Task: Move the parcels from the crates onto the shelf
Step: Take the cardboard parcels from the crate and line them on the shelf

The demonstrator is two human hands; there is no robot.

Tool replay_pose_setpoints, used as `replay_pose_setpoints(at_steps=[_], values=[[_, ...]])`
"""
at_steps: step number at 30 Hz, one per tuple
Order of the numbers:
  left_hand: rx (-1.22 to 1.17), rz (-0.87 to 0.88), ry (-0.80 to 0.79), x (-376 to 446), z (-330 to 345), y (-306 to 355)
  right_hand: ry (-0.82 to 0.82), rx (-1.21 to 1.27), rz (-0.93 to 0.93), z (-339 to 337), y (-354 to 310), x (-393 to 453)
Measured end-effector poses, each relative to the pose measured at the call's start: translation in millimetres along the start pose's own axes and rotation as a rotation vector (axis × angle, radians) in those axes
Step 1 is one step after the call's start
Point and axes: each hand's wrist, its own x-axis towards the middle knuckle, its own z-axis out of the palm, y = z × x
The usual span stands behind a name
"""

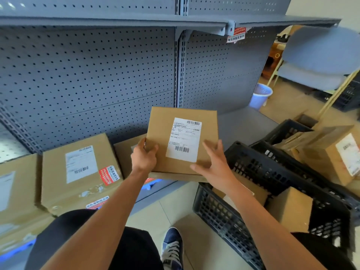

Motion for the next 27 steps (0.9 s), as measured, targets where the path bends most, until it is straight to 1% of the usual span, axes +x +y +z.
replay_pose_setpoints(at_steps=[2,4,6,9,13,15,18,20,24,27], values=[[0.009,-0.019,0.004,5.8,-13.4,-11.3,-0.049,-0.116,-0.027,12.2,-7.5,9.7],[-0.003,-0.028,0.023,10.6,-25.7,-18.2,-0.042,-0.26,-0.096,24.4,-17.1,20.2],[0.011,0.011,0.059,15.3,-35.5,-21.0,-0.019,-0.306,-0.142,34.9,-24.7,34.2],[0.108,0.067,0.057,22.8,-42.8,-27.2,-0.076,-0.294,-0.146,40.4,-35.7,59.3],[0.225,0.151,-0.037,24.6,-47.4,-37.8,-0.195,-0.279,-0.095,40.9,-39.6,90.0],[0.351,0.173,-0.035,29.2,-48.9,-44.1,-0.234,-0.259,-0.088,48.3,-34.2,103.7],[0.617,0.169,0.004,41.2,-50.7,-58.2,-0.277,-0.212,-0.07,67.3,-20.7,124.4],[0.707,0.174,0.006,48.5,-51.1,-68.5,-0.301,-0.198,-0.068,78.5,-11.0,137.3],[0.821,0.179,0.013,58.0,-48.9,-82.6,-0.343,-0.195,-0.059,90.8,1.7,156.3],[0.832,0.152,0.014,63.8,-46.4,-89.1,-0.397,-0.19,-0.031,95.4,3.0,168.3]])
